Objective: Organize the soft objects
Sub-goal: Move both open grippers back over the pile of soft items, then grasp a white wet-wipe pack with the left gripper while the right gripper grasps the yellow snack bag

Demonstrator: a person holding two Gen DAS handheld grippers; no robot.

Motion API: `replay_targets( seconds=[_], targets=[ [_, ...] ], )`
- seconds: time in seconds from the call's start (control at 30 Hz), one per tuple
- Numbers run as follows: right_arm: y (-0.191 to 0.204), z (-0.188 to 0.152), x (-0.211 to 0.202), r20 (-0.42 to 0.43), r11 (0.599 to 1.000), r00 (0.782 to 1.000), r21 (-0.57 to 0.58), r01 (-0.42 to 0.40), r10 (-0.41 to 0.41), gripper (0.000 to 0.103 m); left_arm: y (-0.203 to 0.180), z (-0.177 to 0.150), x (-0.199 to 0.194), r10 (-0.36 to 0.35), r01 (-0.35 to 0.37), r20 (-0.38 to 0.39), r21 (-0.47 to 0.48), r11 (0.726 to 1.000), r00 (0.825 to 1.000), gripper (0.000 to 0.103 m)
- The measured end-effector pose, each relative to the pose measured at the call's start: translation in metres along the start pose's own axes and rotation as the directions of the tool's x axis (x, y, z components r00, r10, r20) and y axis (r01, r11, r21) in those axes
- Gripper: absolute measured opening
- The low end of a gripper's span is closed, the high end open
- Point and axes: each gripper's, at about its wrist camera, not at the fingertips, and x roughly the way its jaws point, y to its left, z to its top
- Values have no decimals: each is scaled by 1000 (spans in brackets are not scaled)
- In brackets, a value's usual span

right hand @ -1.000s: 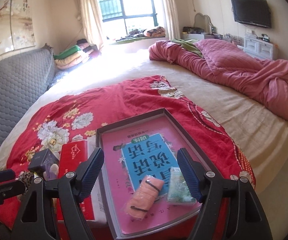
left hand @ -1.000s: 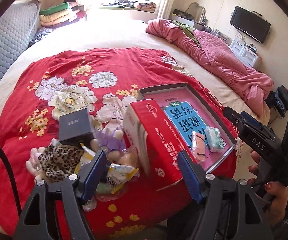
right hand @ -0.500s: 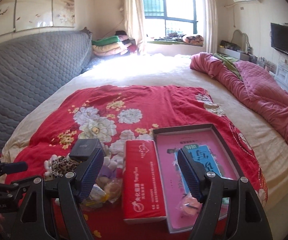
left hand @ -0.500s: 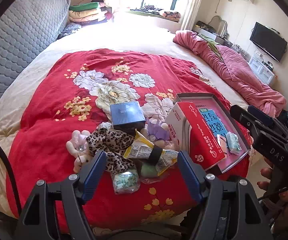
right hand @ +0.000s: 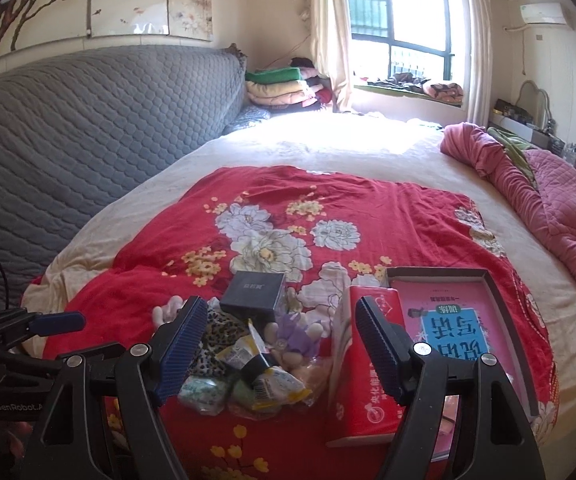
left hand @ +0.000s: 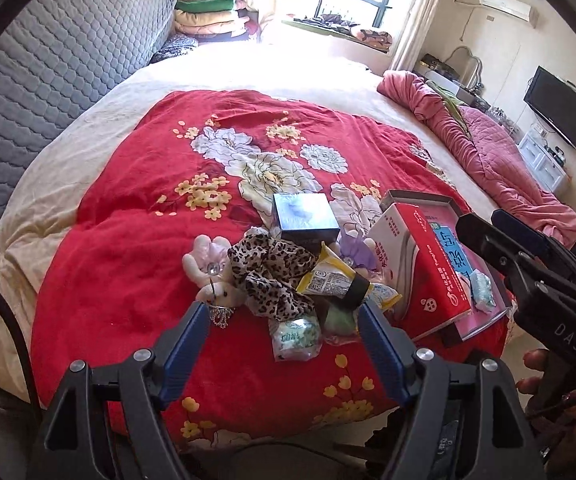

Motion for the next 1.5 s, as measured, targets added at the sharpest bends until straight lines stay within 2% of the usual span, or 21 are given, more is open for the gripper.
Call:
replay_targets(
  seconds=[0.1,0.47,0.77,1.1,1.23,1.5],
  targets=[
    [8,-3,5,-14,1000,1000,-6,-22,22,78,3,-5,6,-21,20,-21,-19,1000,1000,76],
    [8,-20,18,-54,998,998,-42,-39,37,78,20,-22,36,-17,11,-99,-61,998,995,76],
    [9,-46,47,-140,988,990,-150,-34,13,78,22,-37,79,-62,43,-196,-99,994,979,76],
    [-1,-64,69,-181,978,983,-207,-27,-11,78,16,-39,122,-87,55,-264,-126,991,960,76],
    [-2,-70,78,-198,966,980,-258,-25,-28,78,15,-35,136,-96,59,-275,-139,989,957,76],
    [3,-66,105,-247,935,969,-342,-93,6,78,14,-28,159,-105,71,-276,-134,989,955,76]
  ],
)
